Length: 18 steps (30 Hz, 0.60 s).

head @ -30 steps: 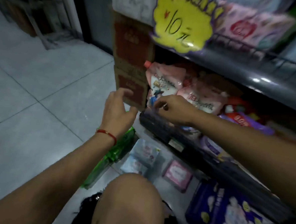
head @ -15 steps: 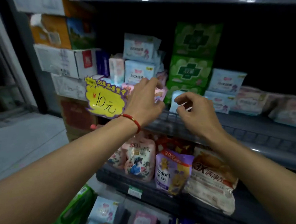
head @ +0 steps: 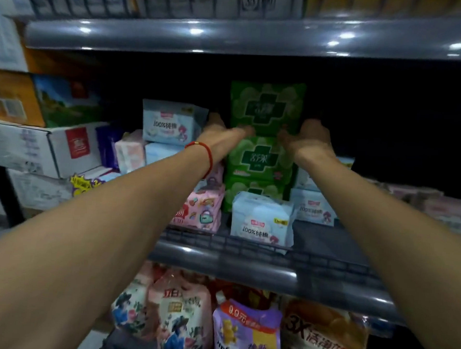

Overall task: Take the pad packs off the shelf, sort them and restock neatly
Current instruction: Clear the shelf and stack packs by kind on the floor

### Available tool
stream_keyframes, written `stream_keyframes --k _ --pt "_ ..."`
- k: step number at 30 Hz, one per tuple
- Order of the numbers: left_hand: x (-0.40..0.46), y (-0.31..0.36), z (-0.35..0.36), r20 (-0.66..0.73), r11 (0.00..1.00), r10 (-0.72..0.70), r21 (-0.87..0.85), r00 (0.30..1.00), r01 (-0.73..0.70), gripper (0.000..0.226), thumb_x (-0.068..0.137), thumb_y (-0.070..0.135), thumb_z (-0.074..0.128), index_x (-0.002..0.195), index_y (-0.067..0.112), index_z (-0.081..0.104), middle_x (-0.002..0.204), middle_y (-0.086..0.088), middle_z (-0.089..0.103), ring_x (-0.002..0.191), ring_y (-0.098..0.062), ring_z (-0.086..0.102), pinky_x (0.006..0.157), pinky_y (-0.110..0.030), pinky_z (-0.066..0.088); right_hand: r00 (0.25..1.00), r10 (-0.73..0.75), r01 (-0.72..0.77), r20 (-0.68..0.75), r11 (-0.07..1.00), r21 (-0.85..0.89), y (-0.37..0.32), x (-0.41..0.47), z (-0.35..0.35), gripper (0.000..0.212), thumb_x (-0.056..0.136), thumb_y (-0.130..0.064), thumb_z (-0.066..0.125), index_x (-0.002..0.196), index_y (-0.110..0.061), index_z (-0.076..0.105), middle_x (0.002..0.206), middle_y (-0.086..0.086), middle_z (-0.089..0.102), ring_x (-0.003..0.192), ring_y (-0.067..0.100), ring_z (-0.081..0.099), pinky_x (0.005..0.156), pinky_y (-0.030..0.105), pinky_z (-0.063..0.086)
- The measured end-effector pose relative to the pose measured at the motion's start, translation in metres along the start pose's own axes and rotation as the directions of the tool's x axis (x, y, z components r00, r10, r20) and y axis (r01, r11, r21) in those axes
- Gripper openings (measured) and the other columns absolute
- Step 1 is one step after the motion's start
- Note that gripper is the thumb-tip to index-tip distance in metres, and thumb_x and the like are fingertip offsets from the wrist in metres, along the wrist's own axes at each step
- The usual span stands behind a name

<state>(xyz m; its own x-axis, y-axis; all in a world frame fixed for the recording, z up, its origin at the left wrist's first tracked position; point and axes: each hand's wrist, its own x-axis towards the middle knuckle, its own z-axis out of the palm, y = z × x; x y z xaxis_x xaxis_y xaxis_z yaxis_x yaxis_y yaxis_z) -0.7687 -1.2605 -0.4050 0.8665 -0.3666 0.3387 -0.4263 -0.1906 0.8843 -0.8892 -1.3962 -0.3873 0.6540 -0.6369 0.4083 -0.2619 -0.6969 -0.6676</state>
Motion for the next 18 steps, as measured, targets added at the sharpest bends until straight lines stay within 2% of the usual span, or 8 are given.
stream_keyframes --k 2,4,6,8,10,13,16,18 --pt "0.013 -0.003 0.010 -0.012 0.988 -0.074 -0.139 0.997 0.071 0.095 0.056 0.058 0.082 0.138 0.018 0.055 0.125 -0.004 0.068 0.104 -0.023 0.069 0.081 -0.029 0.059 0.998 0.008 -0.009 0.056 1.000 0.022 -0.001 0.005 0.004 0.039 0.102 -0.036 0.060 0.121 -0.002 0.064 0.110 0.014 0.065 0.091 0.029 0.061 0.073 0.028 0.043" --pt "0.024 -0.009 0.021 0.032 0.944 -0.141 -0.298 0.990 0.144 0.102 0.044 0.060 0.082 0.134 0.018 0.060 0.119 -0.009 0.072 0.094 -0.028 0.074 0.082 -0.044 0.063 0.997 0.030 -0.034 0.076 0.998 0.058 0.000 0.005 0.009 0.038 0.101 -0.035 0.060 0.121 -0.004 0.064 0.110 0.012 0.064 0.092 0.027 0.061 0.074 0.026 0.042" --pt "0.028 -0.014 0.031 0.139 0.876 -0.185 -0.425 0.973 0.227 0.099 0.044 0.060 0.081 0.131 0.017 0.062 0.111 -0.015 0.074 0.086 -0.033 0.076 0.078 -0.054 0.062 0.996 0.047 -0.052 0.070 0.996 0.076 -0.001 0.002 0.014 0.037 0.101 -0.034 0.062 0.124 -0.005 0.062 0.119 0.014 0.065 0.102 0.029 0.064 0.076 0.024 0.041" --pt "0.031 -0.016 0.038 0.148 0.837 -0.189 -0.493 0.971 0.238 0.096 0.049 0.061 0.080 0.131 0.015 0.060 0.110 -0.019 0.074 0.085 -0.037 0.076 0.075 -0.060 0.061 0.996 0.045 -0.053 0.072 0.993 0.108 -0.005 -0.003 0.016 0.039 0.100 -0.031 0.064 0.129 -0.007 0.058 0.129 0.014 0.063 0.115 0.032 0.063 0.079 0.024 0.042" --pt "0.060 -0.036 0.047 0.108 0.807 -0.198 -0.546 0.974 0.224 0.100 0.050 0.070 0.079 0.134 0.020 0.058 0.114 -0.017 0.073 0.090 -0.038 0.075 0.077 -0.060 0.060 0.997 0.044 -0.053 0.067 0.987 0.150 -0.008 -0.006 0.014 0.041 0.100 -0.030 0.064 0.132 -0.007 0.053 0.134 0.013 0.061 0.121 0.031 0.061 0.082 0.024 0.042" --pt "0.081 -0.046 0.048 0.054 0.773 -0.248 -0.591 0.967 0.231 0.118 0.033 0.090 0.078 0.135 0.035 0.058 0.122 -0.009 0.072 0.101 -0.037 0.073 0.084 -0.058 0.058 0.999 0.031 -0.035 0.021 0.973 0.229 -0.006 -0.012 0.007 0.057 0.098 -0.032 0.066 0.143 -0.007 0.042 0.137 0.011 0.058 0.125 0.030 0.058 0.083 0.023 0.041" --pt "0.037 -0.016 0.035 0.085 0.732 -0.226 -0.643 0.970 0.227 0.110 0.040 0.088 0.078 0.132 0.031 0.061 0.118 -0.011 0.073 0.097 -0.038 0.074 0.084 -0.059 0.058 0.999 0.021 -0.011 -0.025 0.937 0.348 0.002 -0.025 -0.003 0.080 0.095 -0.030 0.068 0.156 -0.008 0.022 0.130 0.004 0.056 0.119 0.024 0.058 0.076 0.024 0.044" --pt "0.000 -0.001 0.026 0.111 0.703 -0.200 -0.675 0.973 0.222 0.104 0.046 0.090 0.076 0.131 0.030 0.062 0.117 -0.011 0.074 0.099 -0.038 0.074 0.087 -0.059 0.057 0.999 0.017 0.001 -0.038 0.897 0.441 0.011 -0.037 -0.008 0.072 0.094 -0.027 0.067 0.151 -0.010 0.026 0.122 0.001 0.059 0.111 0.023 0.060 0.077 0.026 0.045"
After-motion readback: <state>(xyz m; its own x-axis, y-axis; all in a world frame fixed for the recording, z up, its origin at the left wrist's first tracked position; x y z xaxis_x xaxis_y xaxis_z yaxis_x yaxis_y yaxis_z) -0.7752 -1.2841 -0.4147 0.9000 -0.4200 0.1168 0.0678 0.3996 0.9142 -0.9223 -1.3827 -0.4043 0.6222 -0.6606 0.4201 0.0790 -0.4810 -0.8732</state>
